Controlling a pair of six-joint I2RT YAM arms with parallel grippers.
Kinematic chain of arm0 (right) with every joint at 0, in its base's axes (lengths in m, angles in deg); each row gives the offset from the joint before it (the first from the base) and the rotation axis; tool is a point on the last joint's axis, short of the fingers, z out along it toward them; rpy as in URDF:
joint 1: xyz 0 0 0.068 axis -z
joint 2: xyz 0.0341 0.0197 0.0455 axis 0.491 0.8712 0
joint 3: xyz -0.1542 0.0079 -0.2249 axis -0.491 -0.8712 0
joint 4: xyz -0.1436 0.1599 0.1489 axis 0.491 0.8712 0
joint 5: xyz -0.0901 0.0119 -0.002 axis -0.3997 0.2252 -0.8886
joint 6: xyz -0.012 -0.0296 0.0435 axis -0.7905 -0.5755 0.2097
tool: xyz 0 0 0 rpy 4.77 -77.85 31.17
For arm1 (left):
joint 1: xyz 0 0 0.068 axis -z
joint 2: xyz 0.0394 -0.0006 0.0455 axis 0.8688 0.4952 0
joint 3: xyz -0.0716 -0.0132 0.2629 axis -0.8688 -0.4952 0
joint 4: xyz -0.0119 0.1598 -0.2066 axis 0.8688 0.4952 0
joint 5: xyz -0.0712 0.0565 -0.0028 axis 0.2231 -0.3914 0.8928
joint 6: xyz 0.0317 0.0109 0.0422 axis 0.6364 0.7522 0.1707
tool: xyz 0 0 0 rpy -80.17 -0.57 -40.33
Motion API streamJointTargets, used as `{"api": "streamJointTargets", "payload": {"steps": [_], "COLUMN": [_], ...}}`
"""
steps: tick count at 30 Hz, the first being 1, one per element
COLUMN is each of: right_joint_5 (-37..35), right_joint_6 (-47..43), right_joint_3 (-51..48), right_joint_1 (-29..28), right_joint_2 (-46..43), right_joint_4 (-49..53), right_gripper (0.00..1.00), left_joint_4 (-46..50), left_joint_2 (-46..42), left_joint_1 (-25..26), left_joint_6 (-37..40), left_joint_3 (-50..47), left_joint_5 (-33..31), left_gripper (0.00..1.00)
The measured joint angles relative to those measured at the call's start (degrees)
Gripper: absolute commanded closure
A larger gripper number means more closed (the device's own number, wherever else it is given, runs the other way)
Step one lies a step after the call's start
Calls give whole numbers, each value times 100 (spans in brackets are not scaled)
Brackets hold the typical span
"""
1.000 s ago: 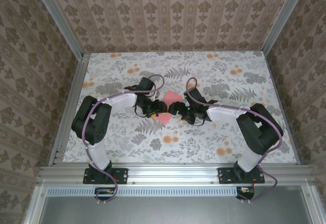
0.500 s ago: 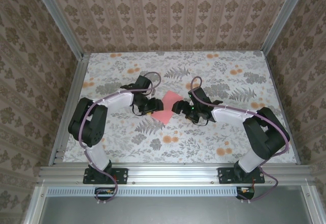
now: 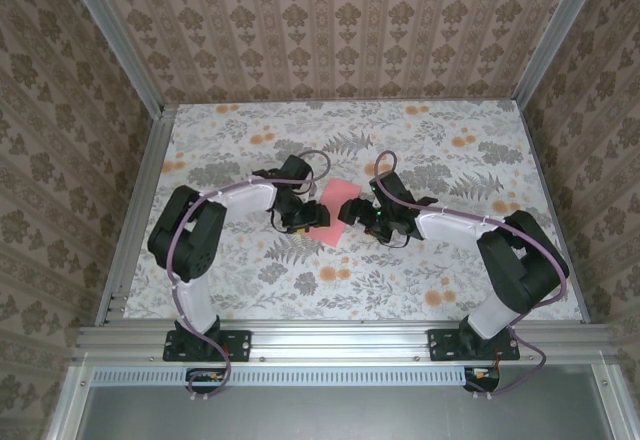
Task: Fold a paper plane with a square sheet of paper (pick it up from the middle)
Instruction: Move the paper to the center of the table.
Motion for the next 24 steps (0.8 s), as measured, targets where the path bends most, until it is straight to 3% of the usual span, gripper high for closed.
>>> {"api": "streamJointTargets", "payload": {"steps": [10, 13, 19, 24], "right_joint_5": [-24, -28, -20, 37], "right_joint_6": [-22, -52, -114, -101], "right_joint_3": [-326, -463, -501, -501], "right_joint_1": [181, 216, 227, 227], "right_joint_2": [-498, -640, -664, -570], "right_joint_4": [79, 122, 190, 175], "right_gripper": [15, 20, 27, 29], "left_joint_4": [-280, -321, -354, -380], "left_joint_2": [-238, -450, -560, -50], "left_joint_1": [269, 216, 9, -44], "left_joint_6": [-909, -949, -811, -538], "left_joint_3": [-293, -289, 74, 763], "left_joint_5": [297, 306, 308, 393], "left_gripper": [41, 42, 54, 60]}}
